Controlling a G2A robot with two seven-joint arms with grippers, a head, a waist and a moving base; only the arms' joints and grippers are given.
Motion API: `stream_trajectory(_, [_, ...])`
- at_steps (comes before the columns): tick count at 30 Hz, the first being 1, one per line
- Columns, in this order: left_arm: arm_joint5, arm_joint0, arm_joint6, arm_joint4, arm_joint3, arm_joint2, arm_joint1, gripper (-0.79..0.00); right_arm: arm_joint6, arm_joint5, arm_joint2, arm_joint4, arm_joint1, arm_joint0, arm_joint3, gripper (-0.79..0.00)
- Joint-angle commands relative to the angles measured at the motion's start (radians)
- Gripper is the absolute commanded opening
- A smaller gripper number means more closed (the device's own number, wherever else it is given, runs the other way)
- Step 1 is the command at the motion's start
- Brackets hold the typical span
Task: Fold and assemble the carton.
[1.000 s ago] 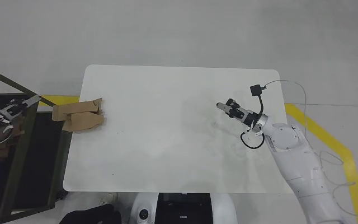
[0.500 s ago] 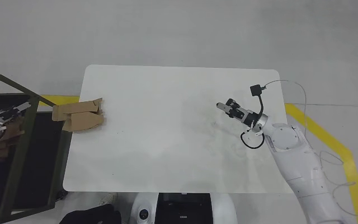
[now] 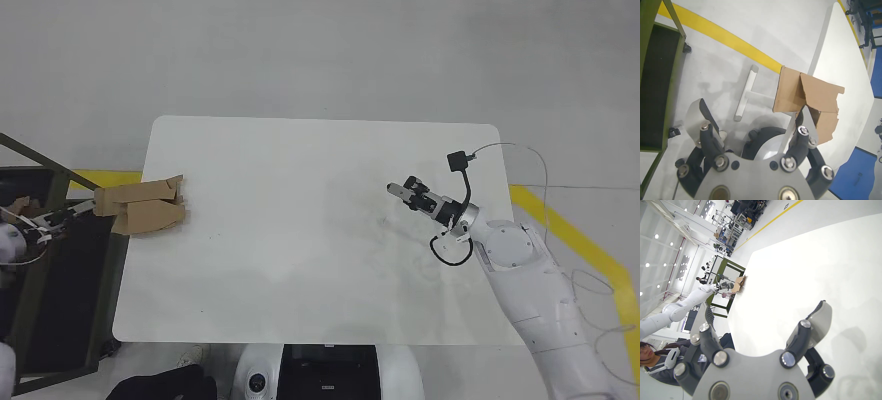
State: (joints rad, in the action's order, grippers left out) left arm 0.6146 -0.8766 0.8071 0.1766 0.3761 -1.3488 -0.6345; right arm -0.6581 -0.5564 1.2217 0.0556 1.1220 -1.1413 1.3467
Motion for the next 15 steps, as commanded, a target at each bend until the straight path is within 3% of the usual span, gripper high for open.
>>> stream_trajectory(1, [0.003,0.016,0.018,-0.033,-0.021,0.009,-0.017,0.0,0.0,0.0,0.0,0.0,0.0,0.0,0.0,0.0])
stream_trajectory(11, [0.005,0.084,0.044,-0.095,-0.099,0.026,-0.058,-0.003,0.0,0.0,0.0,0.0,0.0,0.0,0.0,0.0])
stream_trajectory(13, [0.004,0.095,0.061,-0.106,-0.109,0.027,-0.064,-0.132,0.0,0.0,0.0,0.0,0.0,0.0,0.0,0.0])
stream_trajectory(14, [0.003,0.1,0.069,-0.111,-0.113,0.028,-0.066,-0.4,0.0,0.0,0.0,0.0,0.0,0.0,0.0,0.0])
stream_trajectory(15, [0.002,0.104,0.074,-0.115,-0.117,0.029,-0.069,-0.446,0.0,0.0,0.0,0.0,0.0,0.0,0.0,0.0])
